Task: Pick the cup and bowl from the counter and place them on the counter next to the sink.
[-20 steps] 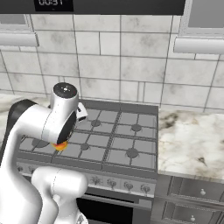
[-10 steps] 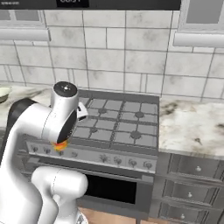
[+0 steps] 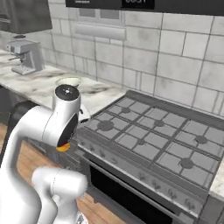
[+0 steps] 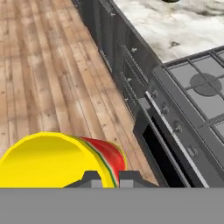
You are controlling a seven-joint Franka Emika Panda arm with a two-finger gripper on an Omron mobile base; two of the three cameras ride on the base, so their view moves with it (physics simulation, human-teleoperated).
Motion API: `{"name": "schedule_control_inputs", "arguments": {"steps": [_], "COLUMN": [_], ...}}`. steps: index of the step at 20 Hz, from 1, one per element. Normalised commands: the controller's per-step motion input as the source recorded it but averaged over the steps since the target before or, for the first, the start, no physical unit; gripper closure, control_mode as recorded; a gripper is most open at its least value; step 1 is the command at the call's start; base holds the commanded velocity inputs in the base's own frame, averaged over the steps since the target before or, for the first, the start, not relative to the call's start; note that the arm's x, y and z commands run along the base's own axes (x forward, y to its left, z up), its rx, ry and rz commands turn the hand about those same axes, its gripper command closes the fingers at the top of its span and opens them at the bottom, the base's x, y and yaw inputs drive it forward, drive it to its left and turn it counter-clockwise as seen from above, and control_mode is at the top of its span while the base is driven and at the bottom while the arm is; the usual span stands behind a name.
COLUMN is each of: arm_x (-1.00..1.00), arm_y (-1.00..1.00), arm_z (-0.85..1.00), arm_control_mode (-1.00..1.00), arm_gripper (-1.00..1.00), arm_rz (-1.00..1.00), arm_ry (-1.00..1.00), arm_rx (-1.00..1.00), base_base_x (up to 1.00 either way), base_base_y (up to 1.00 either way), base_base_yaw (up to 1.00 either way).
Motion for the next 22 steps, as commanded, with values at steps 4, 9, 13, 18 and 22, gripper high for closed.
{"name": "schedule_control_inputs", "arguments": {"steps": [4,9,13,18,22], "arm_x": [0.00,0.00,0.00,0.00,0.00], "arm_y": [0.00,0.00,0.00,0.00,0.00], "arm_z": [0.00,0.00,0.00,0.00,0.00], "arm_control_mode": [1.00,1.00,1.00,1.00,1.00], "arm_gripper": [1.00,1.00,1.00,1.00,1.00], "arm_rz": [0.00,0.00,0.00,0.00,0.00], "arm_ry": [0.00,0.00,0.00,0.00,0.00], "arm_rx": [0.00,0.00,0.00,0.00,0.00], "base_base_x": [-0.28,-0.17,-0.02,0.00,0.51], "base_base_y": [0.47,0.44,0.35,0.19,-0.08], "base_base_yaw": [0.84,0.80,0.73,0.70,0.50]}}
